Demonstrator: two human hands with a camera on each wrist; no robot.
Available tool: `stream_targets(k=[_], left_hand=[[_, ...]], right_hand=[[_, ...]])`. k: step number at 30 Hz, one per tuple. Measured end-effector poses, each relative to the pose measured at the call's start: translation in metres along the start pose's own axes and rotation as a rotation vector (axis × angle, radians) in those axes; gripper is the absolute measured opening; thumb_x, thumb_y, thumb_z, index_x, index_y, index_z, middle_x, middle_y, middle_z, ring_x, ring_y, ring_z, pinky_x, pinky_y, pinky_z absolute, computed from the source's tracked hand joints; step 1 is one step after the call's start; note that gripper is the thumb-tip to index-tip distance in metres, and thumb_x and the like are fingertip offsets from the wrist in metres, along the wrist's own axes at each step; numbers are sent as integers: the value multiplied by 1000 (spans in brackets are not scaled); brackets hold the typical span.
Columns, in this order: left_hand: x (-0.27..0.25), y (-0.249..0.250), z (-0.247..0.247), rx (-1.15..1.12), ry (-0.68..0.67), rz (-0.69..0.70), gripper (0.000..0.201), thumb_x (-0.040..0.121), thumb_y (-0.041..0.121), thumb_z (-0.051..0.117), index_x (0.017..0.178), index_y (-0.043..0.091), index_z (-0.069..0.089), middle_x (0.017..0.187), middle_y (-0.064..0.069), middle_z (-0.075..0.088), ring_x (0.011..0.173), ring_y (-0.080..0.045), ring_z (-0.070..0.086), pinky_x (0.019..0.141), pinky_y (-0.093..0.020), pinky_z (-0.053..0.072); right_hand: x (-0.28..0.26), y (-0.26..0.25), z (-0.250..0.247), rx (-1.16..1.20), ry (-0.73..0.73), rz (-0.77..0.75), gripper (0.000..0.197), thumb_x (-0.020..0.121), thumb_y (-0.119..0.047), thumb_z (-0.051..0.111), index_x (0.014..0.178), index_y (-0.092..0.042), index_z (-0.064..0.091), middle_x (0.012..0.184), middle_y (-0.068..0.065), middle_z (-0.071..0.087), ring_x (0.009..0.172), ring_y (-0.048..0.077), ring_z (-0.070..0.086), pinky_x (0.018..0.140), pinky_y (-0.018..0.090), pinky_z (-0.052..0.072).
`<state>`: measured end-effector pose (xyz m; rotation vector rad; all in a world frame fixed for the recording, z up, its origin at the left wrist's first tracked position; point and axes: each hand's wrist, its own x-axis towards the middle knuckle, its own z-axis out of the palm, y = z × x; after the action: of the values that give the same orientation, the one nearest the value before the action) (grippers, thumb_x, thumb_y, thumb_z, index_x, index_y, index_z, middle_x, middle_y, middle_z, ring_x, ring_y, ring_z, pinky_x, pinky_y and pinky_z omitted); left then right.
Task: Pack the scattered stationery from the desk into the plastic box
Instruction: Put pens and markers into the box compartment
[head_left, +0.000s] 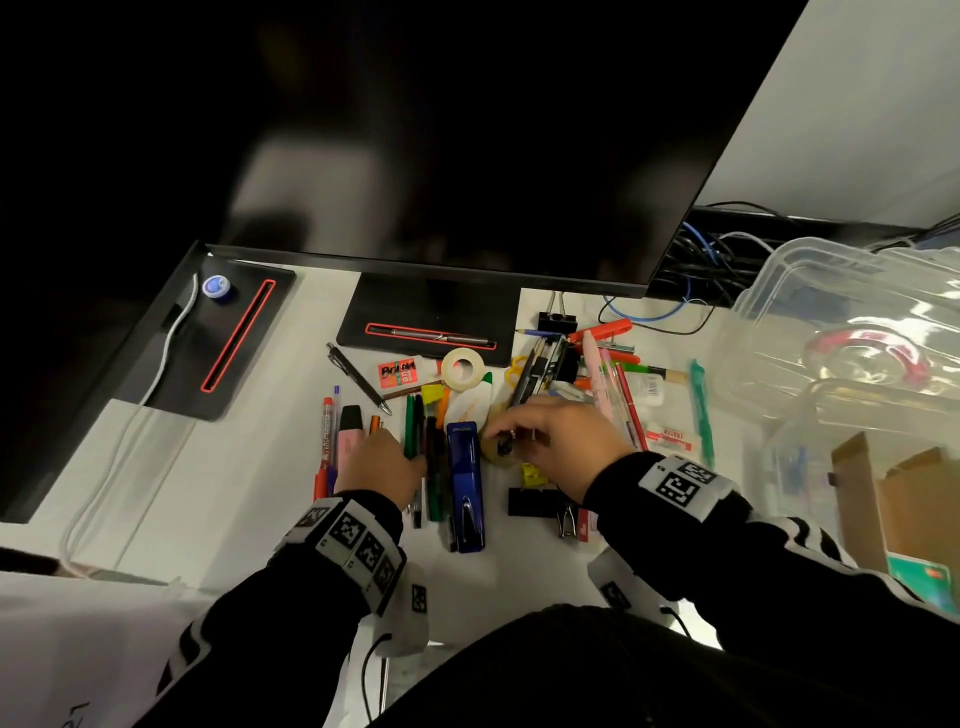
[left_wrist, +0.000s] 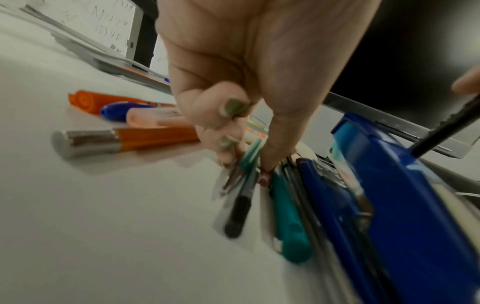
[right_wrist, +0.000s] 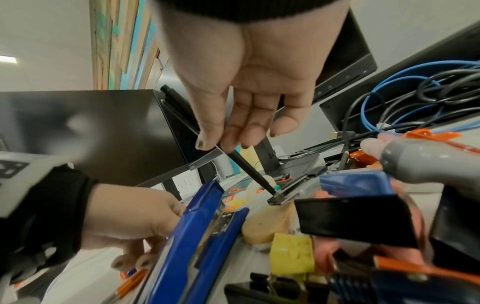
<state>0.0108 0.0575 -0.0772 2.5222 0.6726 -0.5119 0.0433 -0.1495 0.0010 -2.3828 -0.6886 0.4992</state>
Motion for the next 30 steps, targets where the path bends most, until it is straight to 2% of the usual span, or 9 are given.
stream_targets(k=[3, 6, 12, 17, 20, 22, 26, 28, 30], left_hand=[[-2, 6, 3, -35, -37, -19, 28, 86, 30, 61, 70, 8, 54, 60, -2, 54, 54, -12, 51, 47, -22, 35], [-8, 15, 5, 29, -68, 2, 23, 90, 27, 56, 75, 11, 48, 67, 0, 51, 58, -10, 47, 48, -21, 31], [-9, 16, -8, 60, -22, 18, 25, 95, 25, 48, 77, 8, 48, 76, -6, 55, 67, -17, 51, 59, -25, 38], [-24, 36, -35, -127, 130, 205, 16, 95, 27, 49, 89, 13, 55, 78, -4, 61, 65, -13, 56, 56, -23, 38], [-46, 63, -44, -214, 66, 398, 7, 93, 27, 53, 89, 22, 53, 75, 6, 60, 66, -4, 57, 54, -15, 37], [-56, 76, -41, -249, 5, 487, 7, 92, 27, 55, 88, 21, 55, 75, 7, 61, 67, -4, 58, 57, -18, 41], [-65, 89, -24, -385, -166, 510, 16, 90, 25, 59, 89, 9, 59, 66, 1, 56, 53, -11, 47, 58, -30, 42], [-67, 93, -18, -426, -205, 510, 19, 89, 26, 60, 86, 8, 57, 64, -2, 53, 49, -13, 42, 55, -32, 38], [-68, 97, -16, -456, -233, 509, 18, 89, 25, 60, 89, 7, 59, 67, -6, 55, 49, -12, 42, 54, -30, 37]], right_hand=[[-4, -1, -4, 23, 54, 41, 27, 90, -20, 59, 115, -28, 65, 97, -13, 51, 88, 1, 45, 77, 10, 32], [-7, -3, -7, 58, 123, 107, 28, 91, -23, 59, 118, -22, 63, 99, -12, 47, 88, 2, 44, 77, 10, 33], [-11, 1, -10, 208, 168, 248, 23, 92, -27, 56, 114, -24, 61, 104, -9, 64, 88, 2, 54, 67, 0, 33], [-13, 2, -14, 499, 206, 280, 8, 93, -21, 54, 92, -23, 61, 92, -3, 72, 87, 13, 68, 72, 16, 51], [-15, 2, -15, 622, 222, 300, 16, 94, -17, 54, 80, -24, 59, 85, 2, 73, 83, 21, 70, 75, 28, 56], [-16, 1, -15, 667, 235, 307, 16, 93, -15, 55, 78, -18, 59, 86, 7, 73, 80, 23, 69, 75, 33, 58], [-20, 5, -15, 795, 291, 349, 18, 93, -14, 56, 77, -7, 57, 85, 17, 67, 68, 20, 64, 75, 40, 59], [-22, 10, -16, 831, 314, 381, 16, 92, -16, 58, 85, -2, 61, 88, 22, 68, 75, 29, 65, 78, 45, 58], [-27, 13, -17, 875, 313, 404, 12, 91, -16, 59, 86, -7, 64, 89, 19, 69, 78, 31, 66, 78, 45, 57]])
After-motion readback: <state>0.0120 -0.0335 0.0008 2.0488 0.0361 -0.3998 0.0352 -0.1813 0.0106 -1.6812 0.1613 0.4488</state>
